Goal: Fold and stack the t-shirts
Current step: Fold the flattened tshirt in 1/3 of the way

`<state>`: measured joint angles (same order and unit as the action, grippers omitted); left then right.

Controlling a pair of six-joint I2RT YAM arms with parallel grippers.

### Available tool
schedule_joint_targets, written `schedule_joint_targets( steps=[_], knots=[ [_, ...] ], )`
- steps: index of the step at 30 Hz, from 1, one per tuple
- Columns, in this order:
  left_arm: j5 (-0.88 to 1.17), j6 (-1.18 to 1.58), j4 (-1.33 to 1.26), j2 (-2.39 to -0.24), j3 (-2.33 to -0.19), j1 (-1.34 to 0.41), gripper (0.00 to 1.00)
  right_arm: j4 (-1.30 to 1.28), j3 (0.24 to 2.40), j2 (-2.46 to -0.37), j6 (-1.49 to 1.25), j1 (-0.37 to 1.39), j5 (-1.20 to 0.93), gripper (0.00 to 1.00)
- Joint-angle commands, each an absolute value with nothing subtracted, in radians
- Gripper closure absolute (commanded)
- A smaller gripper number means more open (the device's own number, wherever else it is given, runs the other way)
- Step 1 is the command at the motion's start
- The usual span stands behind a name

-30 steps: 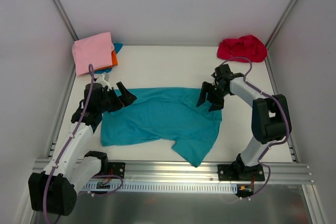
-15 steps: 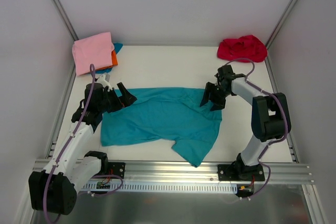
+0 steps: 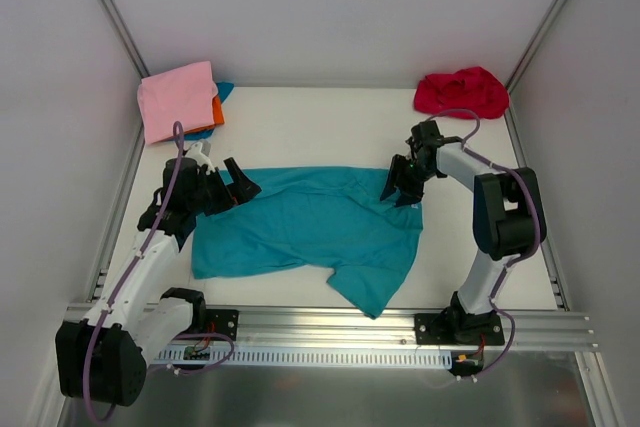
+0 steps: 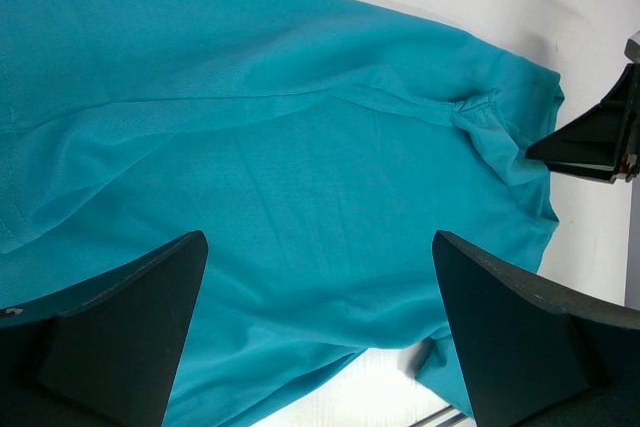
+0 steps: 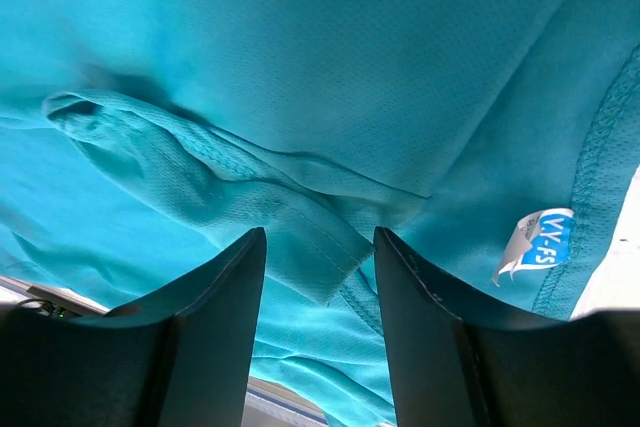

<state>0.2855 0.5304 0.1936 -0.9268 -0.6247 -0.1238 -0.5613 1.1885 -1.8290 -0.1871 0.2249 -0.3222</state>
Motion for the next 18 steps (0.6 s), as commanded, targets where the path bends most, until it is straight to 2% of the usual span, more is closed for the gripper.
schedule_joint_targets(
  steps=[1,8,10,11,14,15,18],
  knots=[
    [0.295,0.508,0.19,-0.931,-0.638,-0.127,0.01,-0.56,1.241,-1.835,-0.199,0.224,-0.333,0.49],
    [0.299,0.508,0.189,-0.942,-0.64,-0.127,0.01,-0.571,1.256,-1.839,-0.195,0.225,-0.33,0.55],
    [0.301,0.506,0.189,-0.942,-0.64,-0.127,0.01,-0.566,1.253,-1.841,-0.195,0.224,-0.334,0.64],
    [0.301,0.506,0.189,-0.94,-0.64,-0.127,0.01,-0.563,1.252,-1.841,-0.195,0.224,-0.334,0.73],
    [0.299,0.506,0.189,-0.94,-0.637,-0.127,0.01,-0.558,1.246,-1.844,-0.195,0.224,-0.341,0.88],
    [0.299,0.505,0.19,-0.94,-0.637,-0.127,0.01,-0.557,1.244,-1.844,-0.195,0.222,-0.341,0.97],
    [0.299,0.506,0.186,-0.942,-0.634,-0.126,0.01,-0.552,1.235,-1.836,-0.196,0.224,-0.345,1.0]
  ],
)
